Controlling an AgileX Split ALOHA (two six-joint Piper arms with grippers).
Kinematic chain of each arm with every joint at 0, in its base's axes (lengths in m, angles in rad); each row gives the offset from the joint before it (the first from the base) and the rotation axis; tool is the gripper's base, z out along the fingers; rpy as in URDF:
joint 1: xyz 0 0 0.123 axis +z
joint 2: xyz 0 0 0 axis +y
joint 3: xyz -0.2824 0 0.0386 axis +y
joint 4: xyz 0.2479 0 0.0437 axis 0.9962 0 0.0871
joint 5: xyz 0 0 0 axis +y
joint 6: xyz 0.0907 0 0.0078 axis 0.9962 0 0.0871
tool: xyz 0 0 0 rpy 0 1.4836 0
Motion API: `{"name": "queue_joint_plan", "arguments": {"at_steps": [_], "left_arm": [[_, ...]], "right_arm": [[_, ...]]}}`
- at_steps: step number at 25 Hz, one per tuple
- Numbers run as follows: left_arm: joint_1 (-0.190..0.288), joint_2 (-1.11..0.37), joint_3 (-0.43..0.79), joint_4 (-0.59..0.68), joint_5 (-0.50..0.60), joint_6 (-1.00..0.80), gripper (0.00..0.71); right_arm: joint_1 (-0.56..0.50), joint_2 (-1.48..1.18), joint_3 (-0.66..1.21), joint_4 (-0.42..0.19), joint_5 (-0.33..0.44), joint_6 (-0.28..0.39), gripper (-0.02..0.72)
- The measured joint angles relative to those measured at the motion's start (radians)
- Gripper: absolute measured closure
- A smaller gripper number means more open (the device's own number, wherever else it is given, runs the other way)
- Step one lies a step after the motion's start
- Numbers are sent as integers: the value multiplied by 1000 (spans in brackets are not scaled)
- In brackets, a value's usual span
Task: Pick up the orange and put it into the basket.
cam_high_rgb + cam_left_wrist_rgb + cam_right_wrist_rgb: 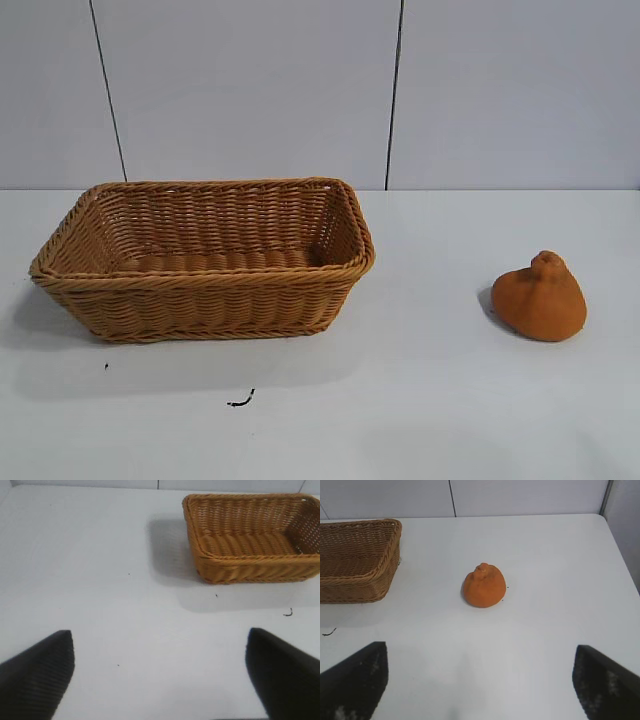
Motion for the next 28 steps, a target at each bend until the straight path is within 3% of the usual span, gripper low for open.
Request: {"name": "queue_joint_plan", "arguments": {"at_steps": [11,15,28], "left_arm": [[0,0,0,0,1,0,44],[0,0,0,0,0,0,44],[0,0,0,0,0,0,44]], "right_arm": [[0,56,-39,0,0,8,10],[0,272,-132,0,0,33,10],[0,1208,-593,0,-44,22,10]]}}
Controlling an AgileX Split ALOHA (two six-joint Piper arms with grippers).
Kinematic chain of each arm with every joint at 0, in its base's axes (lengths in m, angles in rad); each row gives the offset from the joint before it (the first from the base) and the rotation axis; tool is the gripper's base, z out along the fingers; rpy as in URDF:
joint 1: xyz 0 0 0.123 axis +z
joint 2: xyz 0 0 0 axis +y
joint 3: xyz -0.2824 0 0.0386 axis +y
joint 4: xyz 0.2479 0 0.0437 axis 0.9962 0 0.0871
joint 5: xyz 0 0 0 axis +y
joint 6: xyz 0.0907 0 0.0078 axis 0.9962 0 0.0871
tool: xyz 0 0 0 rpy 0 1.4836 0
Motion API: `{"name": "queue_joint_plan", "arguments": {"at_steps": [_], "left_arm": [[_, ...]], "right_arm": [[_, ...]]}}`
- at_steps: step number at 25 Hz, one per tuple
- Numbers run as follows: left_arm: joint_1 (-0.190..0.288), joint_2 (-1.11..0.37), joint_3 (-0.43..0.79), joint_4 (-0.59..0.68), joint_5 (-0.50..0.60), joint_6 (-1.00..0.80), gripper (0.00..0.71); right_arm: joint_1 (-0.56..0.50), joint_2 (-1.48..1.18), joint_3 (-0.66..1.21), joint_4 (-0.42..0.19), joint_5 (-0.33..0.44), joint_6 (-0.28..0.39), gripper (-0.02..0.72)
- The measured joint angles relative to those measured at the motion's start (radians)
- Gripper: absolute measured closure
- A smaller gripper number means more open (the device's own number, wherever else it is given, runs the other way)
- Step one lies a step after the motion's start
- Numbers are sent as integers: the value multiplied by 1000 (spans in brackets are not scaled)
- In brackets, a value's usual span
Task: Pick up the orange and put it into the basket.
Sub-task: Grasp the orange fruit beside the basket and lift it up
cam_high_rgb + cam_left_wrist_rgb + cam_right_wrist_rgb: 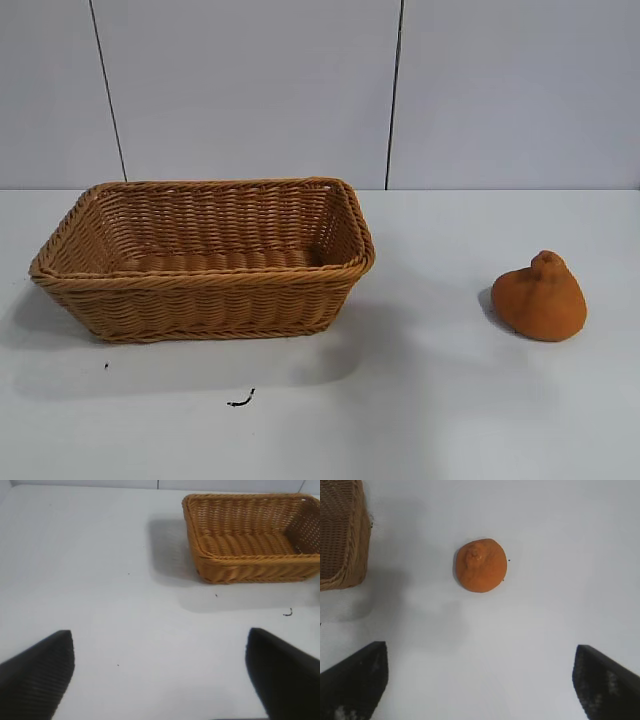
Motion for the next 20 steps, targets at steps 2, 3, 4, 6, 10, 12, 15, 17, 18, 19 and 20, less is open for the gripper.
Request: {"name": "queue_joint_plan", "arguments": {"at_steps": [2,3,4,6,10,12,15,17,18,19,20], "left_arm": [[0,0,0,0,0,0,44],[0,0,0,0,0,0,44],[0,0,0,0,0,0,44],[0,0,0,0,0,0,44],[0,0,0,0,0,0,44],[0,0,0,0,0,0,44],[0,0,0,0,0,0,44],[0,0,0,0,0,0,44],[0,0,0,0,0,0,44],[0,0,0,0,0,0,44],[0,0,0,0,0,0,44]], "right_arm": [[0,129,-83,0,-2,0,10],[0,197,-127,0,-2,-1,10],[0,263,-163,3,-2,-2,10],[0,378,-241,12,1,-3,10],[0,571,-349,37,16,-4,10],[0,640,-374,41,24,-11,10],[0,723,-383,48,27,-22,10],[0,776,-385,53,27,-22,10],[0,800,-385,56,26,-22,10],[0,819,-385,57,22,-22,10],[0,840,-385,59,16,-22,10]]}}
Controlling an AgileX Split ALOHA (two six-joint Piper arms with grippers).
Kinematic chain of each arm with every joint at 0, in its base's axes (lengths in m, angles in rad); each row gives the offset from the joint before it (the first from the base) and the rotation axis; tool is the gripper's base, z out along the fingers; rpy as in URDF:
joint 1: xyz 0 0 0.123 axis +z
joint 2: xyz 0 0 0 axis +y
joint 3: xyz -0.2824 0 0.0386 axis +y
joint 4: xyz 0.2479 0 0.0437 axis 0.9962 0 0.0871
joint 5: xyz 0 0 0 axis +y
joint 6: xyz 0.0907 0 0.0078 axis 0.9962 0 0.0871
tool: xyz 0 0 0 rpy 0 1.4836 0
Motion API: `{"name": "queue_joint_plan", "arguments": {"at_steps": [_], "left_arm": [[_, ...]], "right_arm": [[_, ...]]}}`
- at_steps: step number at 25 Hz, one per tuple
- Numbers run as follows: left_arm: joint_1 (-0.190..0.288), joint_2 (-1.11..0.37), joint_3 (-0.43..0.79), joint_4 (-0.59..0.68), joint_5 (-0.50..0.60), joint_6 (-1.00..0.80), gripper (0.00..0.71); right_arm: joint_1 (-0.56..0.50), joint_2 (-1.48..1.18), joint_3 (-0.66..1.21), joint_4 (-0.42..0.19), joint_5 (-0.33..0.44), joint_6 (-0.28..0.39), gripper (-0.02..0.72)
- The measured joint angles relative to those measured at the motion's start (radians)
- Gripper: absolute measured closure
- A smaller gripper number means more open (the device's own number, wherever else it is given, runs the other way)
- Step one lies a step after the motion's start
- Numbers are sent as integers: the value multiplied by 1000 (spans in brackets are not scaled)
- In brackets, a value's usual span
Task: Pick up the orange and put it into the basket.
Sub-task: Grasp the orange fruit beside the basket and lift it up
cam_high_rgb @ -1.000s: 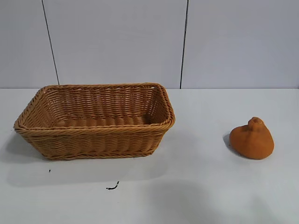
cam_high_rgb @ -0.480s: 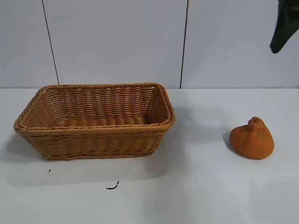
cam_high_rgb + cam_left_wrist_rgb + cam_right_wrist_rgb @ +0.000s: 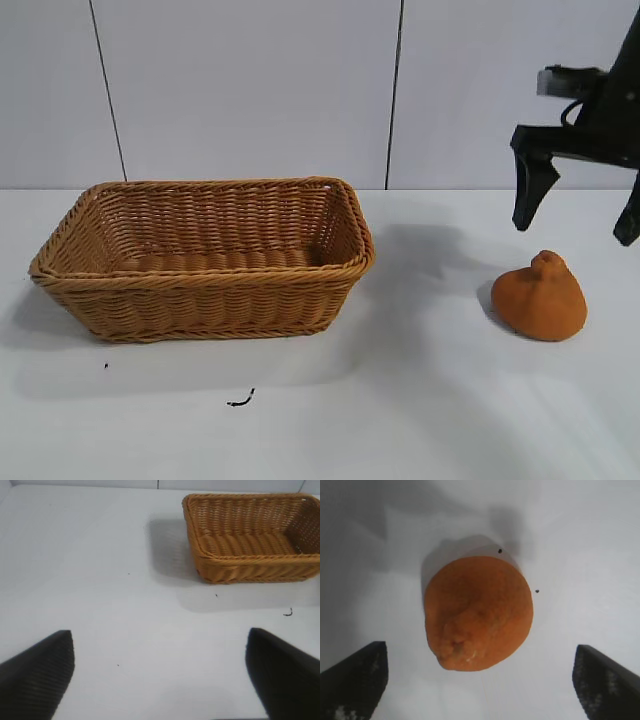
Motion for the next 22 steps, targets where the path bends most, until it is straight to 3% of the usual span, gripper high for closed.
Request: {"name": "queue_joint_plan", "arguments": {"at_steps": [9,11,13,16,18,22], "left_arm": [[0,0,0,0,0,0,44],[0,0,0,0,0,0,44],[0,0,0,0,0,0,44],[0,0,0,0,0,0,44],[0,0,0,0,0,0,44],[0,0,0,0,0,0,44]], "right_arm": [[0,134,-1,22,-71,-2,11],[0,143,-1,24,-73,-2,48],[0,148,-1,27,-73,-2,152],[0,147,-4,30,-70,-2,470],[0,130,-8,32,-62,-2,635],[3,90,-52,33,-28,-2,650]]}}
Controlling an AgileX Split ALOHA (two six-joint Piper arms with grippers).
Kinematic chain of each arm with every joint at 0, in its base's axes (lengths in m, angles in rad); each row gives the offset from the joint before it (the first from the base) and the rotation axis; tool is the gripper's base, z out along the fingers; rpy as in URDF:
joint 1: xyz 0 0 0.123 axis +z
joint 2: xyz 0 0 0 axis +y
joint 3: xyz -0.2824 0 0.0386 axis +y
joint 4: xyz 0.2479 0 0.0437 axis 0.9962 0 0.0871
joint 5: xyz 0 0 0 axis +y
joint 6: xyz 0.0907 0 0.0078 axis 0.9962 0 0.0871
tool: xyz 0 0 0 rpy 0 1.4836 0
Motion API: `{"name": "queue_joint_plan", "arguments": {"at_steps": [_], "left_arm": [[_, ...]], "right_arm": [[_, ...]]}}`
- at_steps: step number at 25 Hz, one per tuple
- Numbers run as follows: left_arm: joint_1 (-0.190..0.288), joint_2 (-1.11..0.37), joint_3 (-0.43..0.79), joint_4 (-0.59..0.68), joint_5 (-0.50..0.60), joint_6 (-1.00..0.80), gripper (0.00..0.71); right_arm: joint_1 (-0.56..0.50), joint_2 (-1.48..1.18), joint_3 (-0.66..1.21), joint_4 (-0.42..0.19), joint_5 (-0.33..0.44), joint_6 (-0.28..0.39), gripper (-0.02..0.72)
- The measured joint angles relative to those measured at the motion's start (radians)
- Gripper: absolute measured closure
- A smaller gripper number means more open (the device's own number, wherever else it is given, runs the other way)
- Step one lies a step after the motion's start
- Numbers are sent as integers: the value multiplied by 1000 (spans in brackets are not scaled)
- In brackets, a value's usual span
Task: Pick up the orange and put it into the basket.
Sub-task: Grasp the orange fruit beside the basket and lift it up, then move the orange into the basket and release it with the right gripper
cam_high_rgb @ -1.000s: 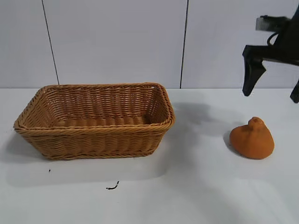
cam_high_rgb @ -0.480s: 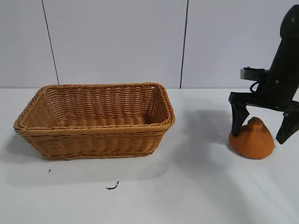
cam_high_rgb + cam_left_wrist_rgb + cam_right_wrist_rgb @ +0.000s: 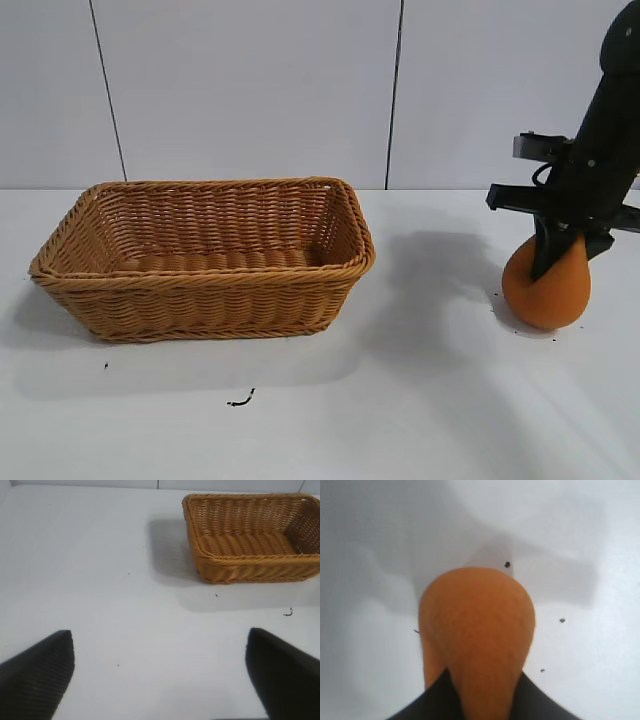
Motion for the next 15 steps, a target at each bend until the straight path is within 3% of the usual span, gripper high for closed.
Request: {"name": "queue_joint_plan", "arguments": {"at_steps": [10,15], "left_arm": [[0,0,0,0,-1,0,44],[0,0,0,0,-1,0,44]], "right_arm": [[100,-80,-362,-82,177,36,650],[189,-80,-465,-130,201,77,650]]}}
